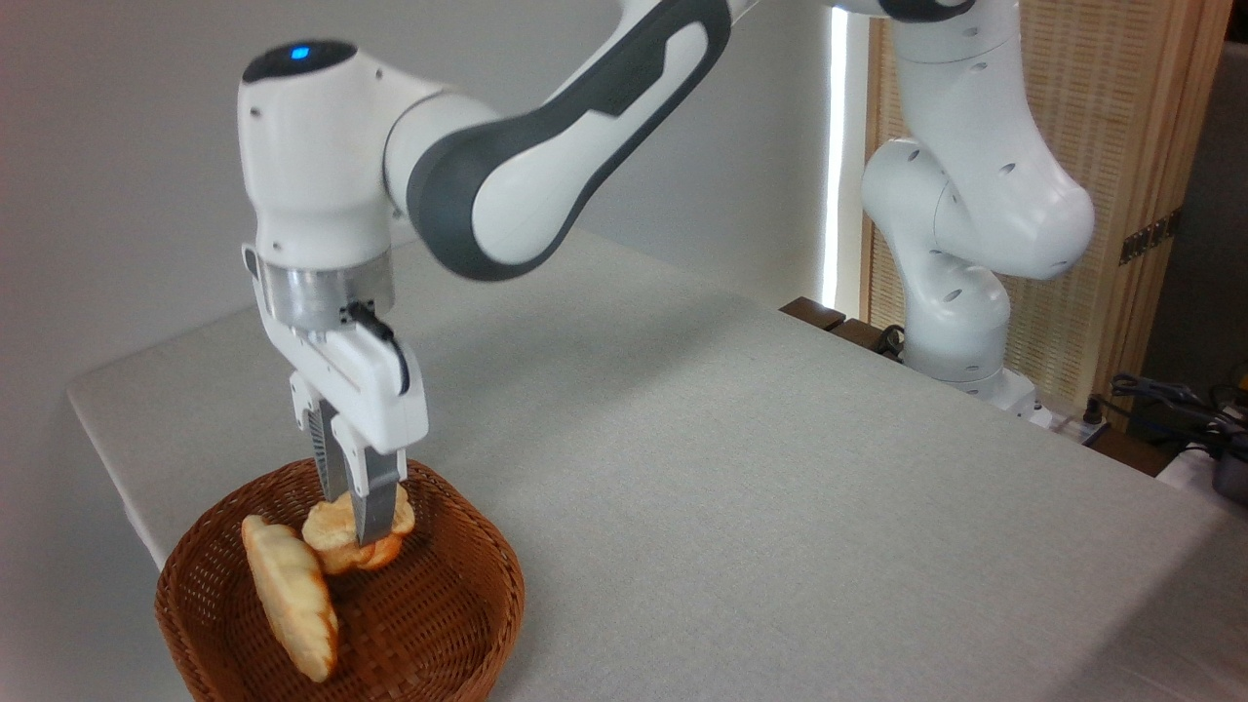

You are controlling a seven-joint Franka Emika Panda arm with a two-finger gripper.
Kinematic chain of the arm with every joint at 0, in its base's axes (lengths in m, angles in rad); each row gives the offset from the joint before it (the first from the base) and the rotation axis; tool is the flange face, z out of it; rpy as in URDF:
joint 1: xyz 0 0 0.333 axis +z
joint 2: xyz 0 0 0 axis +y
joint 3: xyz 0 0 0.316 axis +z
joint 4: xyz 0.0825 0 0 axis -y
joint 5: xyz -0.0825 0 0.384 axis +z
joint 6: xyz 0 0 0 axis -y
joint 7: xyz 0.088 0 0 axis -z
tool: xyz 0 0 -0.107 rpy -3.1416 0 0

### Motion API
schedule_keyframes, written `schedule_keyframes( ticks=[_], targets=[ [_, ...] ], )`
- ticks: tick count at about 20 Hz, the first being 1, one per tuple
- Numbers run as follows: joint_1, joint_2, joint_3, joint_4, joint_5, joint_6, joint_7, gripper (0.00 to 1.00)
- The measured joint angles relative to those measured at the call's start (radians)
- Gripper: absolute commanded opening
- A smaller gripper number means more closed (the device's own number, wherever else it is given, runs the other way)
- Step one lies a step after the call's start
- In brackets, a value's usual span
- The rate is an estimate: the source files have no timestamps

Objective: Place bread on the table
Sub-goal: 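Carry the bun out of the basket and lower it onto the table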

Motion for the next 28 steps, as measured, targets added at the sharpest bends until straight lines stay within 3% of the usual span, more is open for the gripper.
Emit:
schedule_keyframes(
  ticks=[8, 17, 18, 20, 22, 28],
  targets=[
    [0.023, -0.102, 0.008, -0.013, -0.006, -0.135, 0.000, 0.52],
    [-0.014, -0.264, -0.005, -0.226, -0.024, -0.170, 0.001, 0.57],
    [-0.026, -0.279, -0.005, -0.249, -0.025, -0.170, 0.001, 0.64],
    [-0.044, -0.291, -0.006, -0.273, -0.025, -0.171, 0.001, 0.67],
    [-0.069, -0.301, -0.007, -0.296, -0.025, -0.170, 0.001, 1.00],
    [-0.118, -0.303, -0.008, -0.336, -0.025, -0.159, 0.000, 1.00]
  ],
)
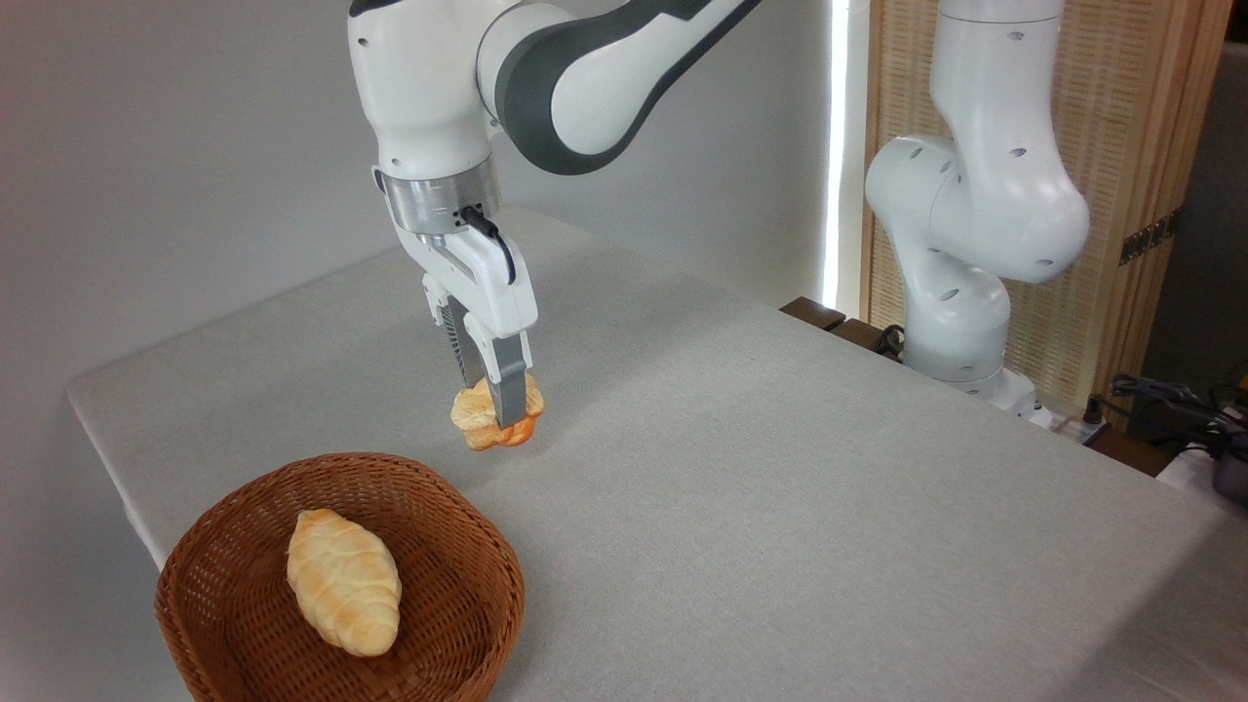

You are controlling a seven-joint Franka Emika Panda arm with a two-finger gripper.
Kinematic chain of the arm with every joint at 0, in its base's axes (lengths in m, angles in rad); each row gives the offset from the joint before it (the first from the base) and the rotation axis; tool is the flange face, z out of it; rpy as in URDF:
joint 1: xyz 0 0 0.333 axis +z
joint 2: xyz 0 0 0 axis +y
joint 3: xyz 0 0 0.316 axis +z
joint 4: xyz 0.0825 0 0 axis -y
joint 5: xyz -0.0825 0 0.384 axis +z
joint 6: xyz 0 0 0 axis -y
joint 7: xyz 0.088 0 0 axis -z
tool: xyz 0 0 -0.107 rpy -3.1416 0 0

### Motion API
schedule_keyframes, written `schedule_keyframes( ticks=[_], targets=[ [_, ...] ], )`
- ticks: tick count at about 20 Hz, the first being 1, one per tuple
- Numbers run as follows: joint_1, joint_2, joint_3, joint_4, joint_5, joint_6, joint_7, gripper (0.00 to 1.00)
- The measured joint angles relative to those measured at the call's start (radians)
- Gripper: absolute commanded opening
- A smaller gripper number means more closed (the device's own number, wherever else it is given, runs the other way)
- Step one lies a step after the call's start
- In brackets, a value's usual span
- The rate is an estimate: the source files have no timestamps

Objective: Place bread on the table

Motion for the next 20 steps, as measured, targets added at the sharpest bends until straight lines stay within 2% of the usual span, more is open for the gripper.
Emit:
schedule_keyframes(
  ticks=[8, 11, 17, 20],
  targets=[
    [-0.001, 0.000, 0.002, -0.004, 0.000, 0.002, 0.000, 1.00],
    [0.002, -0.001, 0.014, 0.006, 0.000, 0.036, 0.000, 1.00],
    [0.006, -0.005, 0.115, 0.079, 0.000, 0.051, 0.001, 1.00],
    [0.006, -0.005, 0.128, 0.087, 0.002, 0.051, 0.001, 1.00]
  ],
)
